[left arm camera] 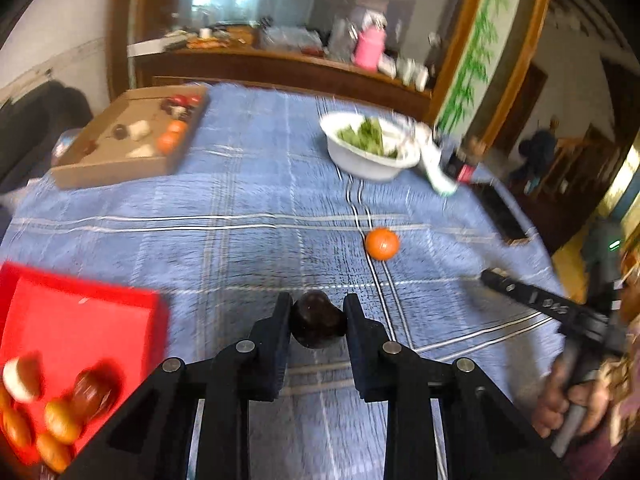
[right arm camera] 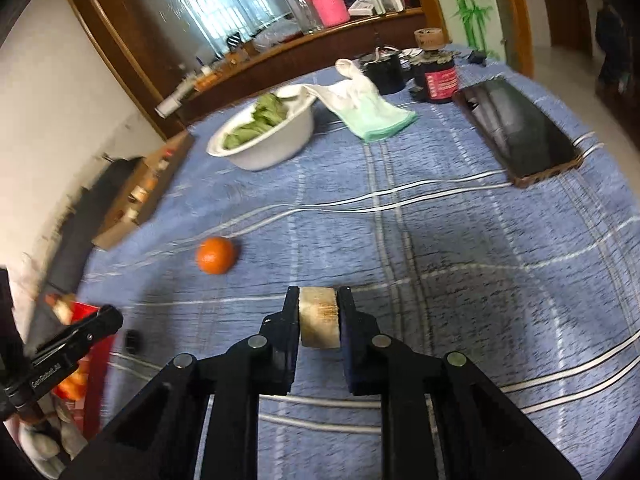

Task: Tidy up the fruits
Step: 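Grasp a dark date with the left tool while the right tool grasps a square yam piece, then carry the date into the red tray and open the left tool while the right tool releases the yam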

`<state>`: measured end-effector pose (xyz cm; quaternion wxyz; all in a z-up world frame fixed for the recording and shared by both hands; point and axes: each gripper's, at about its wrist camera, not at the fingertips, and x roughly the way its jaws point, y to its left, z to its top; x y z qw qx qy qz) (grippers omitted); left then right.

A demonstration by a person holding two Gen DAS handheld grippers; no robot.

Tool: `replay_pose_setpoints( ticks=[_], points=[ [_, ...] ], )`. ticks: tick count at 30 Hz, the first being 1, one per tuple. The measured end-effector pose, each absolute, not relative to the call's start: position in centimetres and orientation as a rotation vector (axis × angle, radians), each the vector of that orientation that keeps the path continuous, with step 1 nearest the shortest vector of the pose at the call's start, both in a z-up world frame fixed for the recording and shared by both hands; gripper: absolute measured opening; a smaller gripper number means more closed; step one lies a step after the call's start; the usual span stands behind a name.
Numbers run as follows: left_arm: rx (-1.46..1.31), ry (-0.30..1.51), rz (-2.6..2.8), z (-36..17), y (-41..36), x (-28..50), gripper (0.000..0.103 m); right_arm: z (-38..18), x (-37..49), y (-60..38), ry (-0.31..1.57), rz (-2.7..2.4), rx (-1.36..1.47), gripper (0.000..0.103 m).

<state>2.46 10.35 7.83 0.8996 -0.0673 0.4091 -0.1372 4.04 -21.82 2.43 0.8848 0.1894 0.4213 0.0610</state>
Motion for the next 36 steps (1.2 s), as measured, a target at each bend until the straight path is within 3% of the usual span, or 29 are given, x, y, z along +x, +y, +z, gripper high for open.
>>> replay_pose_setpoints(
  ticks=[7,17,28,36],
  points=[
    [-0.292,0.767,-0.208,10.6,18.6,-3.3,0.026,4.0,2.3,-20.1,0.871,0.258,0.522,0.017],
    [-0.389,0.760,-0.008,7.7,28.7,-7.9,0.026,7.0,-0.7,-8.9,0.907,0.450,0.419,0.017],
    [-0.400,0.796,0.102,4.3,33.5,-10.2,0.027,7.1,-2.6,7.6,0.990,0.688,0.237,0.017],
    [-0.434,0.799,0.112,3.1,35.2,-10.3,0.027,5.5,0.0,14.1,1.044,0.685,0.172,0.017]
  ],
)
